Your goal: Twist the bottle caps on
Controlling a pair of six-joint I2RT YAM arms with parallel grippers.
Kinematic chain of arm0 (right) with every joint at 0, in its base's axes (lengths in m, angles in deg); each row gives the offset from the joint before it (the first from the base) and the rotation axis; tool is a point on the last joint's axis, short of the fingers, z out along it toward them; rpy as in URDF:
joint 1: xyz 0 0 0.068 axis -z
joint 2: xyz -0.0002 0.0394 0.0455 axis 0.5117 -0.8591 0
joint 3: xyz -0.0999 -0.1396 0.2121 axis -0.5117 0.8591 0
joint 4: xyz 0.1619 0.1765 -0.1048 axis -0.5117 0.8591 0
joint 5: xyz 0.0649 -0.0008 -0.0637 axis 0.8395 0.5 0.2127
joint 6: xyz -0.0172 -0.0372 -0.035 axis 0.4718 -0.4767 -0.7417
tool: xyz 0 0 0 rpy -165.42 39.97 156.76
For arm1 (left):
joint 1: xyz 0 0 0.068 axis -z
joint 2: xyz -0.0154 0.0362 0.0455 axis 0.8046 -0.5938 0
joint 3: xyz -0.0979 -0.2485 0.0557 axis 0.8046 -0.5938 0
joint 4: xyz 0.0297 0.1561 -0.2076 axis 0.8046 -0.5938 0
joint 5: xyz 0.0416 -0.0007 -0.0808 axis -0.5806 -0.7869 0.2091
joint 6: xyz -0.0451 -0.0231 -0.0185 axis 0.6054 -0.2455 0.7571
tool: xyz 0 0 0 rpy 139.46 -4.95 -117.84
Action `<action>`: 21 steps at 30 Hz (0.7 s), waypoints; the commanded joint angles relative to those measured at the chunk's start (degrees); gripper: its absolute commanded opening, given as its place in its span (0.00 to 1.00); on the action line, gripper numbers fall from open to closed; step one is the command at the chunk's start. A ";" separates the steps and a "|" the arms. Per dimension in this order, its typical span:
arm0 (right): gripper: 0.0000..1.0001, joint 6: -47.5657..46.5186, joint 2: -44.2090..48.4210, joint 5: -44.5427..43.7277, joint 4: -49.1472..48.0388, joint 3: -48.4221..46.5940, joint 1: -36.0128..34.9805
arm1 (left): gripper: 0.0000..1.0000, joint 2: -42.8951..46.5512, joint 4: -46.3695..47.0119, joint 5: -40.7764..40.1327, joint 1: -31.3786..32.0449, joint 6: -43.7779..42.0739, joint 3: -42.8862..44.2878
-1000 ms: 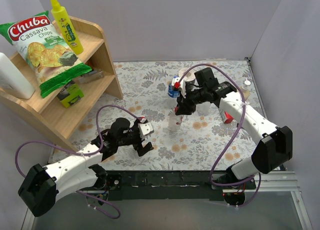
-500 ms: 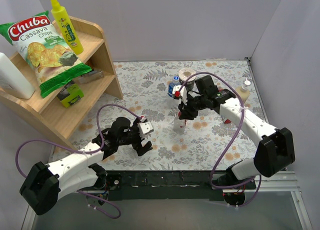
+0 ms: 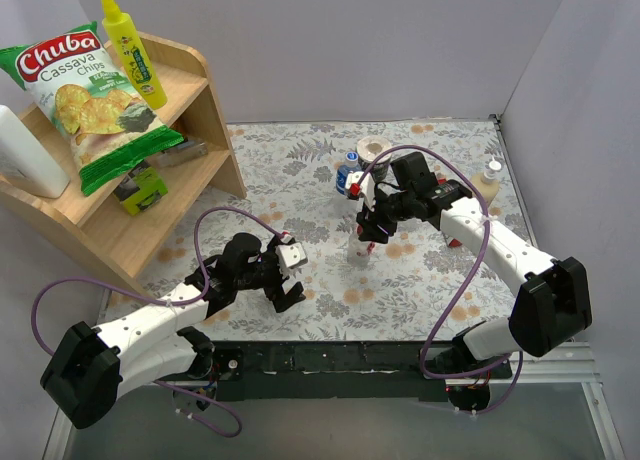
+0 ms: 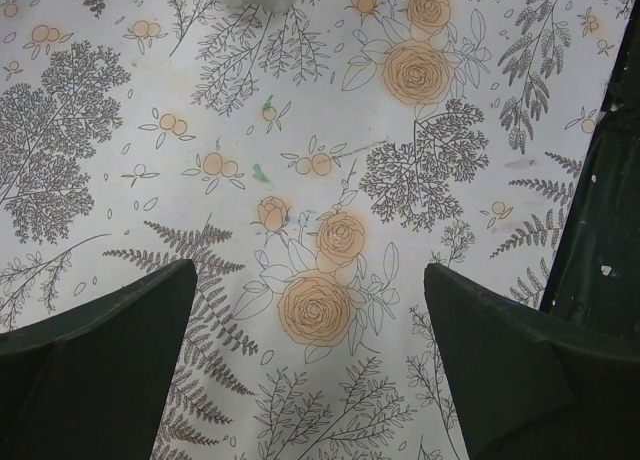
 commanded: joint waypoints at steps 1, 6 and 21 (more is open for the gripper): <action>0.57 -0.21 0.44 0.06 -0.63 -0.42 0.14 | 0.98 0.29 -0.10 1.75 -0.42 -0.76 1.46; 0.91 0.23 0.53 0.07 1.22 -3.75 0.14 | 0.98 0.46 0.07 1.49 -0.51 -0.68 1.28; 0.93 28.97 -7.47 -36.79 21.61 -40.95 0.49 | 0.98 -5.77 3.23 -10.28 -6.12 16.54 25.97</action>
